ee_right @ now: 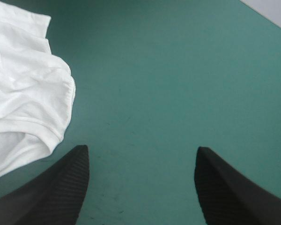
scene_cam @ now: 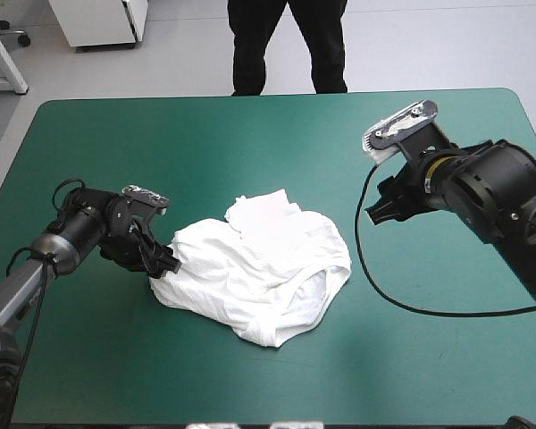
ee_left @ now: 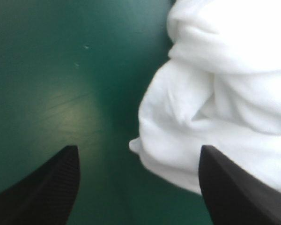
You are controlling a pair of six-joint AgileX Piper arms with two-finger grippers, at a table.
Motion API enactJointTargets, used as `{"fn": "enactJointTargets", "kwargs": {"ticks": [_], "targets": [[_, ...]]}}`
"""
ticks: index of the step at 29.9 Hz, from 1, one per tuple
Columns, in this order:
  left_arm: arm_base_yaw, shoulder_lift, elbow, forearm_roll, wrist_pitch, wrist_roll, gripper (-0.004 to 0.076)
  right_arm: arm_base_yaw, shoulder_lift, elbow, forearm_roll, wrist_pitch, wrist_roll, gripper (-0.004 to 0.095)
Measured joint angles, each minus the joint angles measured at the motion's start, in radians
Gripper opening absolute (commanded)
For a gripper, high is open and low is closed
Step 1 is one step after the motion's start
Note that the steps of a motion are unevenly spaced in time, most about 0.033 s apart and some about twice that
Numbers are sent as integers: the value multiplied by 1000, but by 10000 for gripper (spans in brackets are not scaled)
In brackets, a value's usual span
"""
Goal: Fold the cloth
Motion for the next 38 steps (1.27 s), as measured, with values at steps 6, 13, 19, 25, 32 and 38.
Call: {"fn": "enactJointTargets", "kwargs": {"ticks": [6,13,19,25,32,38], "targets": [[1,122,14,-62,-45,28,517,0,52,124,5,-13,18,604],[7,152,1,-96,-34,57,355,0,125,183,97,-138,22,604],[9,153,-1,-118,-41,73,66,0,243,187,157,-164,6,604],[9,153,-1,-163,-38,77,-9,0,325,187,159,-174,7,605],[9,153,-1,-164,-36,76,-9,0,425,187,188,-210,2,604],[9,154,-1,-164,-35,76,-9,-21,510,187,227,-244,-11,604]]}}
